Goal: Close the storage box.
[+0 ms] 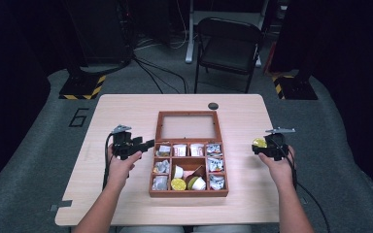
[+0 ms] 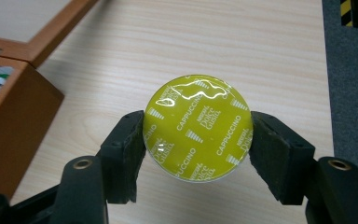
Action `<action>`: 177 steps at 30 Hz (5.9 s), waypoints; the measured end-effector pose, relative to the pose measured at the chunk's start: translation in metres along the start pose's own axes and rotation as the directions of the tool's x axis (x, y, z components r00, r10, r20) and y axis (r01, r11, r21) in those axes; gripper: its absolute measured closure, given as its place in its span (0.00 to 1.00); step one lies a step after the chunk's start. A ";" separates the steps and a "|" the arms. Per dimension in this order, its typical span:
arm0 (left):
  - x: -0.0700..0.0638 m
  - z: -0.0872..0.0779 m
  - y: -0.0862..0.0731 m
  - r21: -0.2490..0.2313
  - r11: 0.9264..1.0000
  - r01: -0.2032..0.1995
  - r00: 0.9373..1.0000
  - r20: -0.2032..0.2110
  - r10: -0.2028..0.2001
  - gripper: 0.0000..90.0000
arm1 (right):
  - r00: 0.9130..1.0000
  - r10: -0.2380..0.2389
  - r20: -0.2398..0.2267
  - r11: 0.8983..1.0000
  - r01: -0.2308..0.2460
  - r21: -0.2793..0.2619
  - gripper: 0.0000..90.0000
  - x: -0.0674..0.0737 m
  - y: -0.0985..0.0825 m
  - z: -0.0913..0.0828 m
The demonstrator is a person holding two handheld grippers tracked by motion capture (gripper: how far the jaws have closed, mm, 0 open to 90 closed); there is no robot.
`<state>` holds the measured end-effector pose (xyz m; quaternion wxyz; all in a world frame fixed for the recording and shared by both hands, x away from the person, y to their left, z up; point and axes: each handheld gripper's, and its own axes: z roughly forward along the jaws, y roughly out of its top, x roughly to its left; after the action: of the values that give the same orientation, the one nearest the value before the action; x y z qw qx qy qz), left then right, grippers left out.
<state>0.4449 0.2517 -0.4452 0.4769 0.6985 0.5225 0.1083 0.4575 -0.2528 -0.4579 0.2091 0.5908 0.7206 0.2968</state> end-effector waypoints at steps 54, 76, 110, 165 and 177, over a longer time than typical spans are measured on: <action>0.003 0.006 -0.001 0.017 0.999 0.028 0.999 0.017 -0.028 0.39 | 0.999 0.021 0.033 0.999 -0.020 -0.034 0.36 0.000 -0.003 -0.002; 0.003 0.007 0.002 0.022 1.000 0.021 1.000 0.002 -0.021 0.38 | 0.995 -0.062 -0.078 0.998 0.059 -0.035 0.38 0.044 0.013 -0.012; 0.010 0.052 0.015 0.091 0.994 0.066 0.997 0.022 -0.069 0.39 | 0.969 -0.129 -0.212 0.992 0.125 -0.033 0.41 0.088 0.056 0.012; 0.021 0.106 0.016 0.157 0.977 0.144 0.989 -0.053 -0.137 0.36 | 0.969 -0.009 -0.246 0.999 0.022 0.047 0.37 0.100 0.062 0.087; 0.024 0.111 0.015 0.153 0.975 0.159 0.987 -0.049 -0.154 0.34 | 0.959 0.046 -0.280 0.997 -0.027 0.071 0.33 0.097 0.063 0.094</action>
<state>0.5370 0.2105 -0.4994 0.4179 0.6883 0.5914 0.0419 0.5436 -0.1333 -0.4798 0.0793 0.5625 0.7415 0.3571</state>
